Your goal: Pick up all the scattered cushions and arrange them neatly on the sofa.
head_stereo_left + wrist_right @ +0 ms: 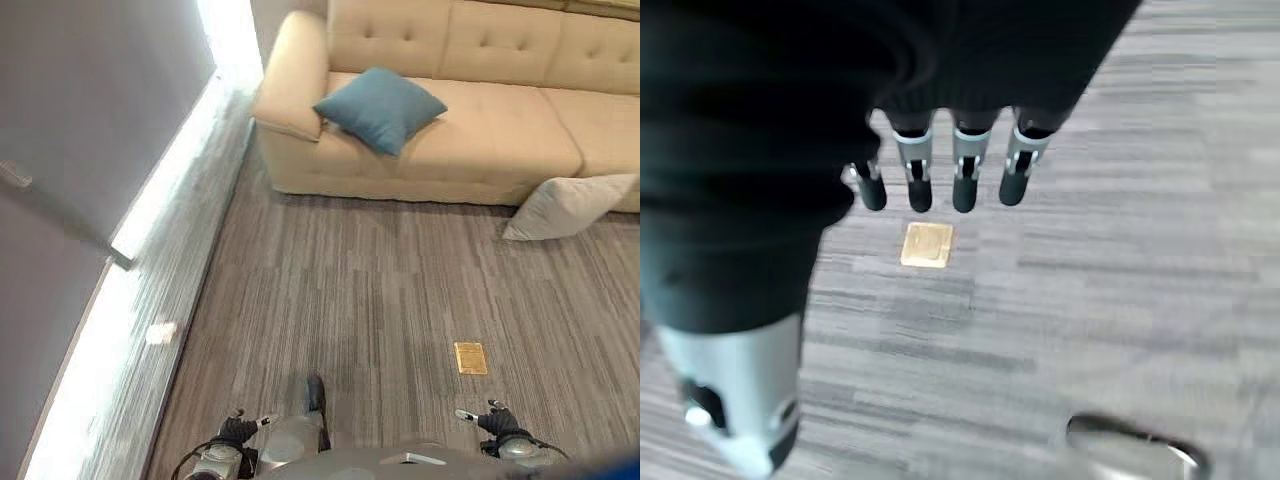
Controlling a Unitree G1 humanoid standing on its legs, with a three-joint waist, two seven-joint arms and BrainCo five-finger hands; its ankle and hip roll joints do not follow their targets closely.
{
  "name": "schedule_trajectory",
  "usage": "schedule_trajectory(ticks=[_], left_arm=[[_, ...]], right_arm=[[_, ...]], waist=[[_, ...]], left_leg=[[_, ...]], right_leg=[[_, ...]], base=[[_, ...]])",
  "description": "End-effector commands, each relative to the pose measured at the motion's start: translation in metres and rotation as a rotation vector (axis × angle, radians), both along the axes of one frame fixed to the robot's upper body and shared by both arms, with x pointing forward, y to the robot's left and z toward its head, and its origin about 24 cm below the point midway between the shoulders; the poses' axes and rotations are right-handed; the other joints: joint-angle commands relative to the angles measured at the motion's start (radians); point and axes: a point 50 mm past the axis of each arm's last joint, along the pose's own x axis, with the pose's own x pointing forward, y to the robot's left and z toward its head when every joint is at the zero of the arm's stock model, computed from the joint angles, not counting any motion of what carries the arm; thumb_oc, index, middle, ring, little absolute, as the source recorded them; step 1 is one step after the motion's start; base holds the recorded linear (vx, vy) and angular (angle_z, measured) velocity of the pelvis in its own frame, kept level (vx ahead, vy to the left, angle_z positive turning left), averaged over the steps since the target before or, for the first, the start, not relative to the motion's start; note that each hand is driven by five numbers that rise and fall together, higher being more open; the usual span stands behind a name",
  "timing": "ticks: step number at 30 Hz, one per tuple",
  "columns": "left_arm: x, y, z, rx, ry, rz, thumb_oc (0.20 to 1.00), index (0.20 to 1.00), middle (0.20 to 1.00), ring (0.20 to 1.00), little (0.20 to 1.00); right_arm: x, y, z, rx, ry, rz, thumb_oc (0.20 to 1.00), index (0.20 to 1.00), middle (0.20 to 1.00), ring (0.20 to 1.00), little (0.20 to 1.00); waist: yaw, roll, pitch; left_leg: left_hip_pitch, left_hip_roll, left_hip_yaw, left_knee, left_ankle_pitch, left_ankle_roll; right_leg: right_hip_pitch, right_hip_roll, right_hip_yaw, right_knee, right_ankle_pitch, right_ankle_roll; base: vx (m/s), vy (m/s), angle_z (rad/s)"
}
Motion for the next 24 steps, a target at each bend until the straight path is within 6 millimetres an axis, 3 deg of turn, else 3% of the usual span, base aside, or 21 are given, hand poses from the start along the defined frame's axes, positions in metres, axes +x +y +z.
schedule_trajectory(ticks=[1,3,4,6,7,10,11,12,13,14,16,18,20,21,24], left_arm=[[0.006,-0.003,0.002,-0.006,-0.039,0.0,1.0,1.0,1.0,1.0,1.0],[0.002,-0.003,0.001,-0.005,-0.023,-0.005,1.0,1.0,1.0,1.0,1.0],[0.002,-0.002,0.0,0.001,-0.015,-0.014,1.0,1.0,1.0,1.0,1.0],[0.004,0.0,0.001,0.007,-0.019,-0.018,1.0,1.0,1.0,1.0,1.0],[0.004,-0.002,0.001,0.003,-0.022,-0.026,1.0,1.0,1.0,1.0,1.0],[0.003,-0.008,-0.001,-0.013,-0.014,-0.046,1.0,1.0,1.0,1.0,1.0],[0.004,-0.011,-0.001,-0.021,-0.015,-0.056,1.0,1.0,1.0,1.0,1.0],[0.007,-0.015,-0.001,-0.03,-0.024,-0.067,1.0,1.0,1.0,1.0,1.0],[0.007,-0.015,-0.001,-0.03,-0.024,-0.067,1.0,1.0,1.0,1.0,1.0],[0.012,-0.017,0.001,-0.039,-0.041,-0.07,1.0,1.0,1.0,1.0,1.0],[0.015,-0.019,0.001,-0.047,-0.049,-0.065,1.0,1.0,1.0,1.0,1.0],[0.017,-0.021,0.001,-0.056,-0.056,-0.056,1.0,1.0,1.0,1.0,1.0],[0.014,-0.023,0.0,-0.06,-0.046,-0.053,1.0,1.0,1.0,1.0,1.0],[0.013,-0.023,0.0,-0.058,-0.044,-0.051,1.0,1.0,1.0,1.0,1.0],[0.005,-0.022,-0.003,-0.059,-0.019,-0.042,1.0,1.0,1.0,1.0,1.0]], right_arm=[[0.038,-0.016,0.018,-0.079,-0.115,0.055,1.0,1.0,1.0,1.0,1.0],[0.048,-0.018,0.023,-0.097,-0.145,0.075,1.0,1.0,1.0,1.0,1.0],[0.053,-0.018,0.026,-0.108,-0.153,0.094,1.0,1.0,1.0,1.0,1.0],[0.054,-0.019,0.027,-0.111,-0.157,0.104,1.0,1.0,1.0,1.0,1.0],[0.05,-0.02,0.026,-0.111,-0.15,0.097,1.0,1.0,1.0,1.0,1.0],[0.045,-0.023,0.024,-0.113,-0.136,0.09,1.0,1.0,1.0,1.0,1.0],[0.044,-0.024,0.024,-0.111,-0.134,0.088,1.0,1.0,1.0,1.0,1.0],[0.044,-0.025,0.025,-0.113,-0.145,0.083,1.0,1.0,1.0,1.0,1.0],[0.044,-0.025,0.025,-0.113,-0.145,0.083,1.0,1.0,1.0,1.0,1.0],[0.047,-0.027,0.027,-0.115,-0.16,0.073,1.0,1.0,1.0,1.0,1.0],[0.047,-0.029,0.027,-0.11,-0.161,0.055,1.0,1.0,1.0,1.0,1.0],[0.047,-0.028,0.027,-0.109,-0.157,0.053,1.0,1.0,1.0,1.0,1.0],[0.046,-0.028,0.027,-0.115,-0.156,0.063,1.0,1.0,1.0,1.0,1.0],[0.047,-0.028,0.027,-0.121,-0.155,0.069,1.0,1.0,1.0,1.0,1.0],[0.044,-0.027,0.025,-0.118,-0.138,0.07,1.0,1.0,1.0,1.0,1.0]], waist=[[0.019,0.019,0.022],[0.013,0.017,0.031],[0.007,0.02,0.03],[-0.004,0.023,0.036],[-0.011,0.008,0.027],[-0.022,0.02,0.01],[-0.027,0.025,0.007],[-0.025,0.019,0.014],[-0.028,0.016,0.01],[-0.021,0.007,0.03],[-0.015,-0.005,0.037],[-0.003,-0.01,0.041],[0.018,-0.007,0.039],[0.029,0.001,0.04],[0.039,0.019,0.028]], left_leg=[[0.023,0.045,0.015,0.103,-0.142,-0.072],[0.076,0.038,0.029,0.089,-0.169,-0.079],[0.111,0.04,0.028,0.079,-0.196,-0.093],[0.134,0.04,0.027,0.076,-0.206,-0.099],[0.141,0.019,0.03,0.08,-0.212,-0.094],[0.169,0.037,0.017,0.118,-0.252,-0.109],[0.157,0.055,0.012,0.184,-0.241,-0.128],[0.104,0.081,0.01,0.329,-0.187,-0.169],[0.099,0.078,0.008,0.328,-0.183,-0.168],[0.039,0.102,0.002,0.477,-0.138,-0.192],[-0.019,0.11,-0.008,0.539,-0.102,-0.194],[-0.07,0.098,-0.015,0.501,-0.14,-0.172],[-0.102,0.069,-0.022,0.351,-0.166,-0.147],[-0.125,0.063,-0.036,0.286,-0.126,-0.149],[-0.097,0.051,-0.067,0.195,-0.103,-0.143]], right_leg=[[0.006,0.014,-0.067,-0.451,0.212,-0.004],[-0.026,-0.009,-0.176,-0.599,0.245,-0.006],[-0.045,-0.006,-0.215,-0.683,0.267,0.017],[-0.057,-0.002,-0.215,-0.715,0.281,0.025],[-0.041,-0.008,-0.21,-0.739,0.305,0.012],[-0.01,0.009,-0.203,-0.727,0.29,-0.016],[0.007,0.028,-0.19,-0.73,0.276,-0.033],[0.049,0.052,-0.17,-0.75,0.256,-0.057],[0.045,0.049,-0.172,-0.75,0.258,-0.057],[0.076,0.065,-0.156,-0.756,0.236,-0.085],[0.094,0.072,-0.141,-0.765,0.215,-0.107],[0.115,0.077,-0.128,-0.777,0.203,-0.104],[0.155,0.091,-0.104,-0.801,0.182,-0.086],[0.172,0.104,-0.091,-0.807,0.173,-0.083],[0.189,0.122,-0.064,-0.794,0.153,-0.076]], base=[[0.33,0.012,-0.01],[0.4,-0.069,0.28],[0.54,-0.146,0.25],[0.31,-0.127,-0.23],[0.28,-0.175,-0.25],[0.34,-0.231,0.19],[0.31,-0.34,0.29],[0.22,-0.274,-0.11],[0.17,-0.279,-0.15],[0.12,-0.191,-0.26],[0.16,-0.168,-0.37],[0.18,-0.054,-0.34],[0.27,0.031,-0.18],[0.2,0.046,-0.18],[0.22,0.101,-0.43]])
